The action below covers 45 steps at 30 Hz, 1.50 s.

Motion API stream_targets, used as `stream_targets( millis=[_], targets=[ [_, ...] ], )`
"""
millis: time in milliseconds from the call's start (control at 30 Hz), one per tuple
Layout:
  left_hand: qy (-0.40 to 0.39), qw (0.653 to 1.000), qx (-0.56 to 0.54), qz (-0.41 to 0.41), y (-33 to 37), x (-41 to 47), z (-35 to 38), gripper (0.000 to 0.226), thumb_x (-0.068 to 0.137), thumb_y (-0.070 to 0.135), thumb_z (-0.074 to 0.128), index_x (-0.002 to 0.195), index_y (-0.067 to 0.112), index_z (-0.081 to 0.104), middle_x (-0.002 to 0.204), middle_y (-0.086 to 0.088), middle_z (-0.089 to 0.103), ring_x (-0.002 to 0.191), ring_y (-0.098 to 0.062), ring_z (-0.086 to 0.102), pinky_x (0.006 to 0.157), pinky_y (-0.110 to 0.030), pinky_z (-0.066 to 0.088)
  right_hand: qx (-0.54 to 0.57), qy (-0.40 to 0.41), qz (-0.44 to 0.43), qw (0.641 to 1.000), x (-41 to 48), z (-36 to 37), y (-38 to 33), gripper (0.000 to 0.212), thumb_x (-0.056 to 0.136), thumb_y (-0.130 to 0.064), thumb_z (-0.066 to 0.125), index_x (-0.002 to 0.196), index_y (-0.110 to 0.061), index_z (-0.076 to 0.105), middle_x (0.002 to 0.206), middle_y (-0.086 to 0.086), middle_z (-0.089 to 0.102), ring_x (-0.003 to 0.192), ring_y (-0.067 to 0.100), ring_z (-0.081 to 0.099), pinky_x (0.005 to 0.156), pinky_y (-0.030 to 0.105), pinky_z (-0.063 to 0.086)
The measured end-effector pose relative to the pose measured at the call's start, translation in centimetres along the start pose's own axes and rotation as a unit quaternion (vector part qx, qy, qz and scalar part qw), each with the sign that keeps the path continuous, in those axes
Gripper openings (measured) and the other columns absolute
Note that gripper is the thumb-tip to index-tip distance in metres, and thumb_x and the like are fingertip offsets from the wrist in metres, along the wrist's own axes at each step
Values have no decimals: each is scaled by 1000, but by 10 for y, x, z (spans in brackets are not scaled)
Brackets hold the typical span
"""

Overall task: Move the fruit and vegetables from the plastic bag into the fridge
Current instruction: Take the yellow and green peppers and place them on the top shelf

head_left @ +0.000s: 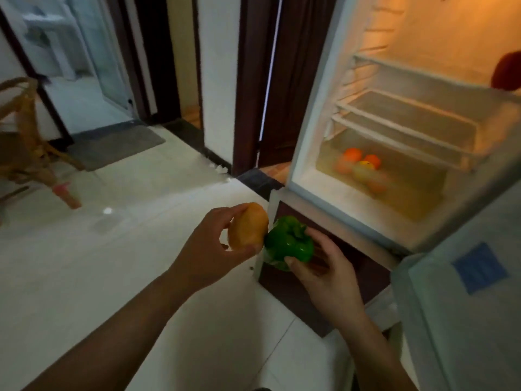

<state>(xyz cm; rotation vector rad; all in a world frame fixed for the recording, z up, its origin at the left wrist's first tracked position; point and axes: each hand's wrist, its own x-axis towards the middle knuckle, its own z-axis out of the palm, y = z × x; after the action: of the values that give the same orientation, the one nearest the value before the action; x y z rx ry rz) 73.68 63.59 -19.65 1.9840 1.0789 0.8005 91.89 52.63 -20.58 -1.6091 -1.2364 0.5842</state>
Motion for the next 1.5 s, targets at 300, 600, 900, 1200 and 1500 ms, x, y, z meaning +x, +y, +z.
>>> stream_targets(
  millis=[300,600,900,1200,1500],
  targets=[
    [-110,988,-67,83,19,162,78,68,81,37,66,139,40,30,127,22,35,117,-1,38,93,-25,45,4,164,36,986,105,-58,46,51,76,-42,67,124,-39,52,123,-21,54,113,3,53,91,33,52],
    [-145,974,-97,147,56,321,131,65,78,42,65,134,45,33,119,33,37,112,3,45,84,-14,47,2,218,-1,976,241,-127,70,47,70,-41,66,115,-48,52,125,-17,51,111,4,53,76,17,53],
    [-143,946,-112,267,104,413,155,68,78,34,72,137,34,39,132,22,40,122,-3,45,86,-23,53,-73,271,-68,957,306,-181,60,41,74,-40,65,111,-51,52,121,-22,51,113,1,50,80,14,50],
    [-143,909,-143,364,168,463,172,66,78,29,73,134,39,40,127,33,37,116,16,39,80,-2,43,-132,354,-115,919,333,-231,39,41,79,-45,65,117,-50,49,127,-20,49,116,2,50,78,12,50],
    [-130,877,-201,417,220,501,187,63,79,23,73,134,33,42,125,30,38,114,18,38,76,-1,41,-129,401,-161,893,361,-275,23,49,78,-42,65,124,-37,51,125,-15,52,113,6,54,79,16,51]
  ],
)
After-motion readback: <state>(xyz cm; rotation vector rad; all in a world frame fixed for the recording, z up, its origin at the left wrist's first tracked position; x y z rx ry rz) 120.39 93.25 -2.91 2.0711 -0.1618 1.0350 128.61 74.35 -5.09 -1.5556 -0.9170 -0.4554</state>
